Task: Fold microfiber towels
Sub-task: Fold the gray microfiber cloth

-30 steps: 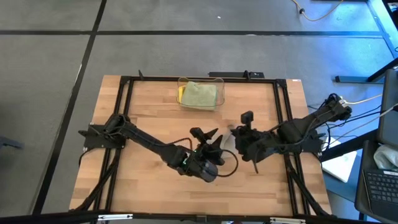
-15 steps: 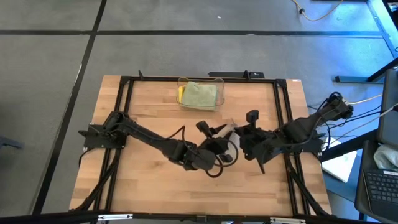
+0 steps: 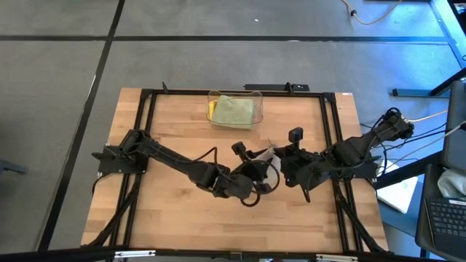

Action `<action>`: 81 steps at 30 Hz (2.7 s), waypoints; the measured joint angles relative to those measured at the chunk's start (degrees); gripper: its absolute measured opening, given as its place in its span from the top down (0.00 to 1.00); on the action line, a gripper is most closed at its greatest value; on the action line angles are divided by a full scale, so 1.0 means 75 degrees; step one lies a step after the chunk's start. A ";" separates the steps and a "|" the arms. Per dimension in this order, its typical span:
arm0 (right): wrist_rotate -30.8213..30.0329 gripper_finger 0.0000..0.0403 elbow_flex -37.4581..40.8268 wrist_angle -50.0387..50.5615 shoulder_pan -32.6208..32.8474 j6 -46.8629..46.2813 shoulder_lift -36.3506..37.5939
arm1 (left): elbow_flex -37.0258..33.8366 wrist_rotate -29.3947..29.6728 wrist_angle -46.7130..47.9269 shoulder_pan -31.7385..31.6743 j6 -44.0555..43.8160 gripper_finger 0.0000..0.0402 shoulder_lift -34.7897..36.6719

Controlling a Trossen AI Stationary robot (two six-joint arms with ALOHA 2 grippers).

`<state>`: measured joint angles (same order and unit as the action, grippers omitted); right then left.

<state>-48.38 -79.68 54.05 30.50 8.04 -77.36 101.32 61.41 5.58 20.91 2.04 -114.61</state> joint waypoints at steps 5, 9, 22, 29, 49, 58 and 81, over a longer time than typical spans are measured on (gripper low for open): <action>0.0037 0.99 0.0000 -0.0015 0.0000 -0.0001 0.0000 | 0.0000 0.0084 0.0003 -0.0119 0.0000 0.62 0.0000; 0.0052 0.99 0.0000 -0.0015 0.0000 -0.0001 0.0000 | 0.0000 -0.0413 0.0080 -0.0276 -0.0136 0.62 -0.0002; 0.0059 0.99 0.0100 0.0082 0.0000 -0.0039 0.0000 | 0.0000 -0.0373 0.0434 -0.0332 -0.0158 0.67 -0.0032; 0.0061 0.97 0.0172 0.0074 0.0000 -0.0065 0.0000 | 0.0000 -0.0534 0.0427 -0.0317 0.0033 0.97 -0.0032; 0.0069 0.97 0.0178 0.0007 0.0000 -0.0007 0.0000 | 0.0000 -0.1586 0.0488 -0.0530 -0.0635 0.81 -0.0032; 0.0058 0.97 0.0178 -0.0005 0.0000 -0.0004 0.0000 | 0.0000 -0.1024 0.0568 -0.0524 -0.0047 0.95 -0.0038; 0.4396 0.52 0.0178 -0.0593 0.0064 -0.0292 0.0000 | 0.0017 -0.6596 0.2770 0.0519 0.1132 1.00 0.1174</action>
<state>-15.41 -78.35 49.60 30.98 5.85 -77.36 101.45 11.94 26.36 24.81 10.53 -105.80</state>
